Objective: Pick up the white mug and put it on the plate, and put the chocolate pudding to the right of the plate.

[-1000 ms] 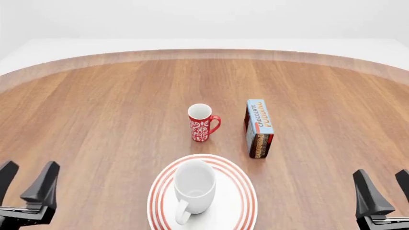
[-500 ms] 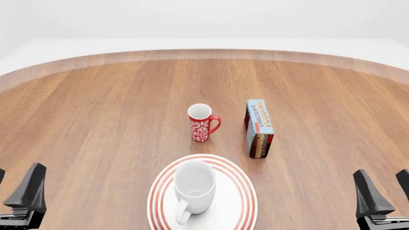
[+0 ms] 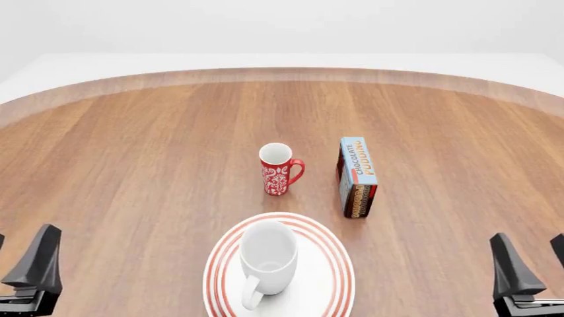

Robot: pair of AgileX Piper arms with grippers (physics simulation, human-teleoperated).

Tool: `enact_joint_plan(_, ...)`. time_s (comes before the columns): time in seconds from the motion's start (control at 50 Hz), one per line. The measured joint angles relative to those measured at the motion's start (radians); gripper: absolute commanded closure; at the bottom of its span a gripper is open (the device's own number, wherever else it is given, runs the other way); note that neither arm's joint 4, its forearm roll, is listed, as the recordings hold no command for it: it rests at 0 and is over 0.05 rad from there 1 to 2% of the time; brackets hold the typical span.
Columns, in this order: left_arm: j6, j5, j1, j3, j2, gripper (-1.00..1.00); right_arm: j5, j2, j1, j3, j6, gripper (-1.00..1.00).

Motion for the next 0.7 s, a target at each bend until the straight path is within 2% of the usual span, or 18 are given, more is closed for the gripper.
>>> enact_joint_plan(0.4, 0.000, -0.001, -0.007, 0.000, -0.001, -1.00, 0.017, 0.020, 0.014, -0.042, -0.041, -1.00)
enact_joint_plan(0.7, -0.002, -0.003, -0.011, 0.000, -0.002, -1.00, -0.016, 0.117, 0.043, -0.108, -0.077, -1.00)
